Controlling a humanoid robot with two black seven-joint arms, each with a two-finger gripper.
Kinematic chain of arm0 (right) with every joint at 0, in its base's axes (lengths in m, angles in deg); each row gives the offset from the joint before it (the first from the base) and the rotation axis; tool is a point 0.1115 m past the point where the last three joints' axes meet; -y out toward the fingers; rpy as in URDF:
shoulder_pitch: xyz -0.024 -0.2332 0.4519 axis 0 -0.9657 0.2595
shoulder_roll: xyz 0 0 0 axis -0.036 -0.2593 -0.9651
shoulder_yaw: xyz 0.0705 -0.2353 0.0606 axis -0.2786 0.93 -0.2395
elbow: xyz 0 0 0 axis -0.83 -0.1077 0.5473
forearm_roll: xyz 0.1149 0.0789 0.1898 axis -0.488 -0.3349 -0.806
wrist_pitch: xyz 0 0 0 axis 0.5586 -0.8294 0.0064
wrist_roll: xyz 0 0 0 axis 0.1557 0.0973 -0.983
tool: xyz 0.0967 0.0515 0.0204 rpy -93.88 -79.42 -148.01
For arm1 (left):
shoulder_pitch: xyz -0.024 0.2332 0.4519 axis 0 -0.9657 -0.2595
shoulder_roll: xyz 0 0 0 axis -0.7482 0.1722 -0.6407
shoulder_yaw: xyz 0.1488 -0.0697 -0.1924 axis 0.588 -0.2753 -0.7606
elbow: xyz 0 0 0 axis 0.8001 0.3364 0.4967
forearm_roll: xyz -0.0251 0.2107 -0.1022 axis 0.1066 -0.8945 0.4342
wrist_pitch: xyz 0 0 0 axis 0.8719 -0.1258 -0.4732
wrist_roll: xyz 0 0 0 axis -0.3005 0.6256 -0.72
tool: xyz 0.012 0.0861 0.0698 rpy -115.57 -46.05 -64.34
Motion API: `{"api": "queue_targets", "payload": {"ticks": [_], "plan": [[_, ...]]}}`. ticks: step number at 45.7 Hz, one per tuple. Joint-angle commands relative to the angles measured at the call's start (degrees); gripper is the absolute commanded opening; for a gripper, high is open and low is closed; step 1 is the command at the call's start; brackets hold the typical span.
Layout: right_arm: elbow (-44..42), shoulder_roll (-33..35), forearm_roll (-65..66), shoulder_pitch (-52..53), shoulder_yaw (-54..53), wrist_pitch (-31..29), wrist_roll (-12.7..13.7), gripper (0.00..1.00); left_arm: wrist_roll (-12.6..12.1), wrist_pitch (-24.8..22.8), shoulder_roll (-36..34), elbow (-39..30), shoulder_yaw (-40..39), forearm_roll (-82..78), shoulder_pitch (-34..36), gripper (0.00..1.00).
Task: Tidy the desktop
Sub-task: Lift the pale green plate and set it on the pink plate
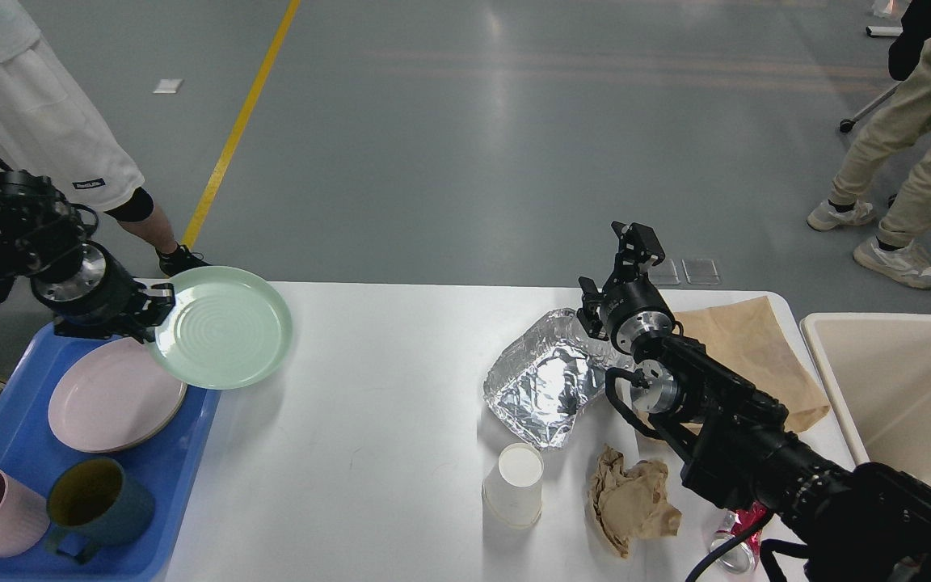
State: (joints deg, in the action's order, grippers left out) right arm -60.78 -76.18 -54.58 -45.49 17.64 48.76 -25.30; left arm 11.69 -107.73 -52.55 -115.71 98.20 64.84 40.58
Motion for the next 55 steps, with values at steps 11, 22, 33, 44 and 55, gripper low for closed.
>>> {"api": "queue_targets", "payload": {"ticks": [11, 22, 33, 44, 55], "plan": [[0.0, 0.0, 0.0, 0.0, 0.0, 0.0, 0.0, 1.0, -4.5, -0.1, -4.6, 7.8, -2.2, 0.0, -8.4, 0.0], [0.0, 0.0, 0.0, 0.0, 0.0, 0.0, 0.0, 1.0, -4.5, 0.1, -4.6, 7.8, -2.3, 0.0, -11.2, 0.0], [0.0, 0.0, 0.0, 0.0, 0.0, 0.0, 0.0, 1.0, -4.4, -0.1, -4.1, 7.8, -2.4, 0.2, -12.6, 0.0], [0.0, 0.0, 0.0, 0.0, 0.0, 0.0, 0.0, 1.0, -4.3, 0.7, -4.0, 7.9, -2.9, 0.3, -12.7, 0.02], [0.0, 0.0, 0.1, 0.0, 0.0, 0.0, 0.0, 1.0, -3.8, 1.4, -3.6, 8.0, -3.3, 0.3, -12.7, 0.16]]}}
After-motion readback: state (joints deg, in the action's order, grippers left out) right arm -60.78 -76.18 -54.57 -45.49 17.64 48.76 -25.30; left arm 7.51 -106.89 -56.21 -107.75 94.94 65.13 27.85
